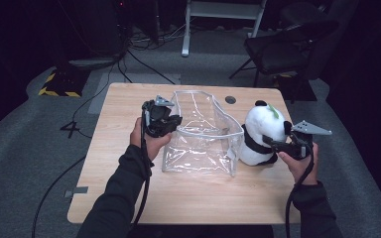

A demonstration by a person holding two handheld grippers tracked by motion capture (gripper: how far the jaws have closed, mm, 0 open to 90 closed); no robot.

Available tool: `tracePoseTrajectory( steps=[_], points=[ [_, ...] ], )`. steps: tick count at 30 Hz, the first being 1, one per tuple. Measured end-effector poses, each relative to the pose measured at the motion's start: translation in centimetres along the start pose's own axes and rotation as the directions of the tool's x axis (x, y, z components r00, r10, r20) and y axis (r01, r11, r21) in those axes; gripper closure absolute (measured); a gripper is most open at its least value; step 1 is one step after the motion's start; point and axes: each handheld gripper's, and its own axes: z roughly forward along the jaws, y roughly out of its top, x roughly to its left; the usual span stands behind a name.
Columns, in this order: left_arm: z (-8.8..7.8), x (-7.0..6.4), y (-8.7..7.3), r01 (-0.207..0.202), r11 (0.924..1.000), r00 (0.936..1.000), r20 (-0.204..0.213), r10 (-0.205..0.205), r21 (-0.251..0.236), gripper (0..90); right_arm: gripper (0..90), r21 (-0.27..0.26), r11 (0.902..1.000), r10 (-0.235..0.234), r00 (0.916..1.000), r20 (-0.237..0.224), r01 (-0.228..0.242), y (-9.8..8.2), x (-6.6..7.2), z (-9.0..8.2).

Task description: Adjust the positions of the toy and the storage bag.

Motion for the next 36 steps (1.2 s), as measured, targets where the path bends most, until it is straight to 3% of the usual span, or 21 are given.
tracePoseTrajectory(
  steps=[3, 6, 9, 10, 12, 13, 17, 20, 27, 30, 33, 36],
  points=[
    [-0.5, -0.4, -0.1, -0.025, 0.9993, 0.9996, -0.012, 0.024, -0.030, 65.2, 29.3, -0.003, 1.0000, -0.003, 1.0000, -0.003, 0.003, 0.0, 0.0, 0.0],
    [-1.0, -0.7, -0.4, -0.064, 0.9966, 0.9978, -0.022, 0.063, -0.052, 58.0, 29.4, -0.004, 1.0000, -0.003, 1.0000, -0.007, 0.003, -0.1, -0.1, 0.0],
    [-1.8, -0.7, -0.6, -0.061, 0.9939, 0.9981, -0.002, 0.061, -0.092, 48.0, 29.3, -0.010, 0.9999, 0.002, 0.9999, -0.012, -0.003, -0.2, -0.3, 0.0],
    [-2.1, -0.8, -0.7, -0.065, 0.9929, 0.9979, -0.011, 0.064, -0.099, 45.0, 29.2, -0.010, 0.9999, 0.002, 0.9999, -0.014, -0.003, -0.2, -0.4, 0.0],
    [-2.7, -1.1, -0.9, -0.088, 0.9895, 0.9957, -0.039, 0.084, -0.115, 30.4, 29.1, -0.010, 0.9999, 0.002, 0.9999, -0.015, -0.003, -0.2, -0.3, 0.0],
    [-3.1, -1.1, -1.1, -0.085, 0.9873, 0.9955, -0.055, 0.078, -0.135, 29.6, 29.0, -0.010, 0.9999, 0.004, 0.9999, -0.016, -0.004, -0.2, -0.3, 0.0],
    [-4.4, -0.8, -2.0, -0.092, 0.9797, 0.9955, -0.040, 0.086, -0.178, 19.2, 28.7, -0.006, 1.0000, 0.006, 0.9999, -0.012, -0.006, -0.2, -0.3, 0.0],
    [-4.9, -0.3, -3.6, -0.109, 0.9799, 0.9926, -0.072, 0.098, -0.167, 15.6, 28.5, -0.007, 0.9999, 0.007, 0.9999, -0.012, -0.007, -0.2, -0.2, 0.0],
    [-4.9, 0.8, -7.6, -0.135, 0.9847, 0.9896, -0.066, 0.128, -0.111, 15.7, 28.6, -0.007, 1.0000, 0.003, 0.9999, -0.016, -0.003, -0.2, -0.2, 0.0],
    [-4.2, 1.3, -9.3, -0.139, 0.9881, 0.9889, -0.061, 0.136, -0.064, 15.8, 28.5, -0.010, 1.0000, 0.001, 0.9999, -0.014, -0.001, -0.2, -0.3, 0.0],
    [-3.3, 1.8, -10.9, -0.179, 0.9837, 0.9821, -0.062, 0.178, -0.016, 16.1, 28.0, -0.010, 0.9999, 0.006, 0.9998, -0.019, -0.006, -0.3, -0.4, 0.0],
    [-1.9, 2.4, -12.6, -0.174, 0.9840, 0.9811, -0.080, 0.176, 0.040, 17.0, 27.8, -0.009, 0.9999, 0.007, 0.9998, -0.020, -0.007, -0.3, -0.4, 0.0]
  ],
)
